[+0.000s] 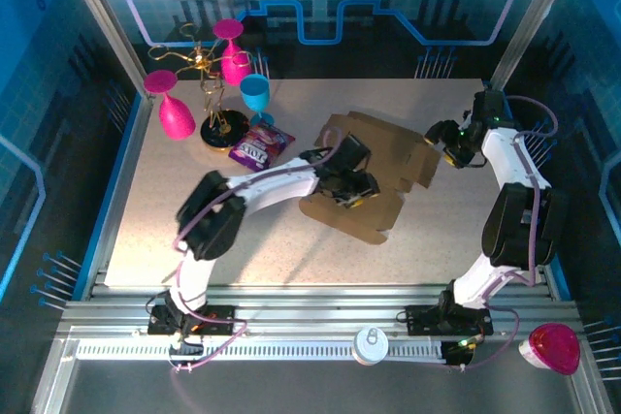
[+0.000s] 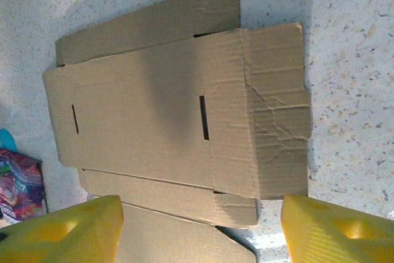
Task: Fold the paper box
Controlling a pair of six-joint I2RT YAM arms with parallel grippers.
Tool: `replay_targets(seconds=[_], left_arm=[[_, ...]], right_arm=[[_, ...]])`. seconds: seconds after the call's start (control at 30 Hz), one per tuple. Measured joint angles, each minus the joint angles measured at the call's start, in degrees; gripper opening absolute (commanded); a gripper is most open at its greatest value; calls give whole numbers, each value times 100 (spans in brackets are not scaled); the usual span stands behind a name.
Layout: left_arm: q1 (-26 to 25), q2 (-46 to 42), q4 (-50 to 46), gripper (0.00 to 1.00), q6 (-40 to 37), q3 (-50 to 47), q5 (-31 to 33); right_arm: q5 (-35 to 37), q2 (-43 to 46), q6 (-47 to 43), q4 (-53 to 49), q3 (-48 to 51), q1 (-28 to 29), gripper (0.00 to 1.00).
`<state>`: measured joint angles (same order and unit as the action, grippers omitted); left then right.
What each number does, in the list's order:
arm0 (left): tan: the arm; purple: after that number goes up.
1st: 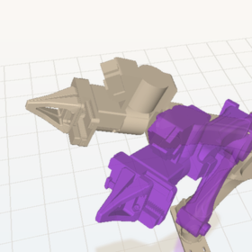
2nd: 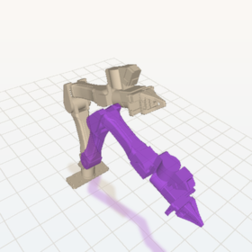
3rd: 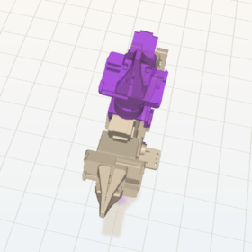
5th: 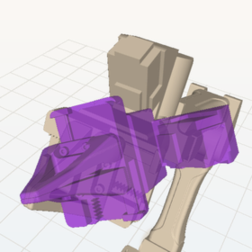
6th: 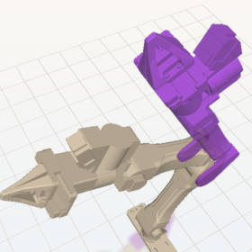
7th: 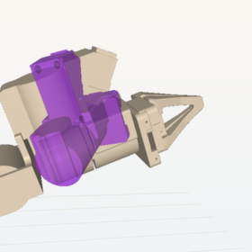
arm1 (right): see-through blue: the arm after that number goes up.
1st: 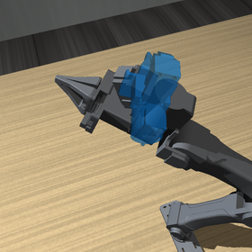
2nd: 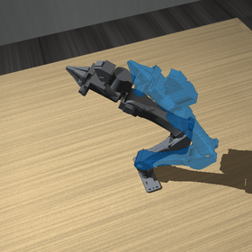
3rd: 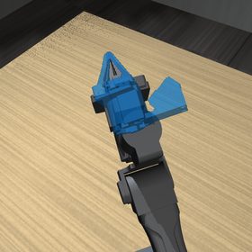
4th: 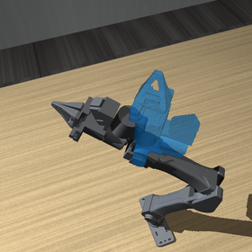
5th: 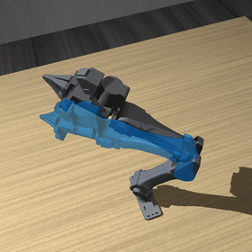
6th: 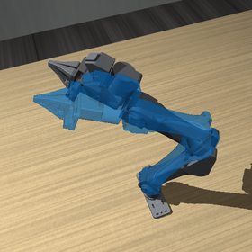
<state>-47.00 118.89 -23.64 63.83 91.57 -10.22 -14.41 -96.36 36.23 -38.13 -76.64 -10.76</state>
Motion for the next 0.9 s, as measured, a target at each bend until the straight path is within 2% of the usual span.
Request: replay_targets(seconds=[0.13, 0.27, 0.4, 0.53, 0.6, 0.77, 0.9], left_arm=[[-138, 975, -87, 43, 70, 710, -66], [-160, 1071, -295, 43, 2, 654, -68], [-83, 365, -37, 44, -184, -507, -103], [251, -699, 151, 45, -540, -2050, -232], [446, -999, -4, 46, -800, -2365, -205], [739, -1325, -391, 49, -1346, -2356, -98], [737, -1353, -621, 49, -1502, -1698, -50]], right_arm=[[-68, 50, 39, -2, 4, 24, 70], [-68, 96, 33, -17, 4, 15, 71], [-61, 96, -33, -133, 2, -33, 71], [-44, 9, -151, -267, -35, -55, 71], [-44, -120, -219, -304, -66, -52, 71], [-72, -743, -378, -413, -107, 133, 71], [-153, -1377, -535, -487, -232, 501, 71]])
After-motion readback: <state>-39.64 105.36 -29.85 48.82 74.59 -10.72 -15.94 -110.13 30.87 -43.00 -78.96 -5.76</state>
